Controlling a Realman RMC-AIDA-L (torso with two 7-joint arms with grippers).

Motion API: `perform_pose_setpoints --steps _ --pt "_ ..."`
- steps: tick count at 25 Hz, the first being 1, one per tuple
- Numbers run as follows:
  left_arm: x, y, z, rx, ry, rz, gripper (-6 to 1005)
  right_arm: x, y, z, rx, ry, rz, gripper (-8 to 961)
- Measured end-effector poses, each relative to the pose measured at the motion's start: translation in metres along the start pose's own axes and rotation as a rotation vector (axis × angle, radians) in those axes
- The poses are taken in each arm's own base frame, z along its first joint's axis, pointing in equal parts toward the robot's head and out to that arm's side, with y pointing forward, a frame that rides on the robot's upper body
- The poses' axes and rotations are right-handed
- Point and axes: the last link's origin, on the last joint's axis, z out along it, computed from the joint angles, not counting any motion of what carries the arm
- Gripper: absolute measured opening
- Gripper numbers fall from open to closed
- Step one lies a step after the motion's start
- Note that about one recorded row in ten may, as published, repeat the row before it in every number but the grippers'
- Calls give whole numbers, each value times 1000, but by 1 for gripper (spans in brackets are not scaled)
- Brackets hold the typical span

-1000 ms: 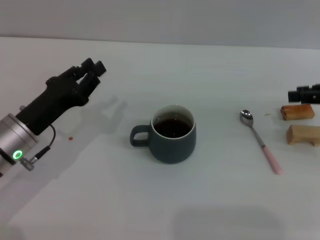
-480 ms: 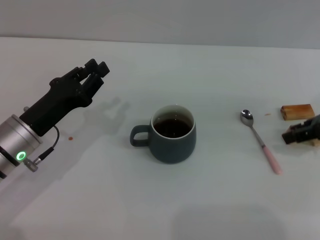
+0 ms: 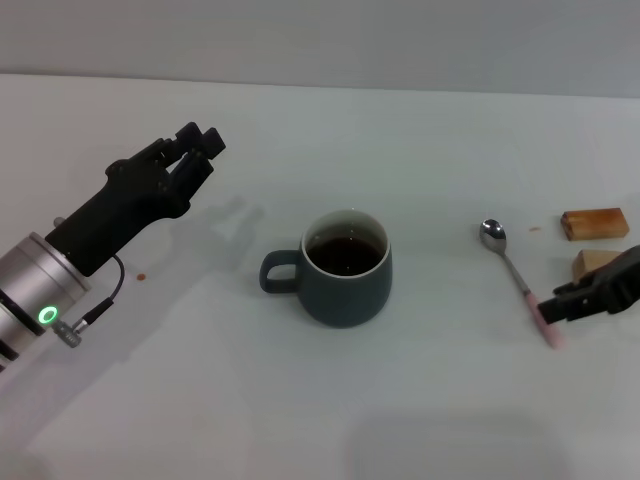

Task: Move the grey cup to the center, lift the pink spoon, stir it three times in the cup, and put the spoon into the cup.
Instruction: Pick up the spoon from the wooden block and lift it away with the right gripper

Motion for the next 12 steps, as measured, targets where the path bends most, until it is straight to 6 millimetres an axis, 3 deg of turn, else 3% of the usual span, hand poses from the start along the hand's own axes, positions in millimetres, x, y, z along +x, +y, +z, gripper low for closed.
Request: perform_pose_setpoints --steps 12 --pt "-2 1 2 5 -9 -5 324 11 7 21 -37 33 17 373"
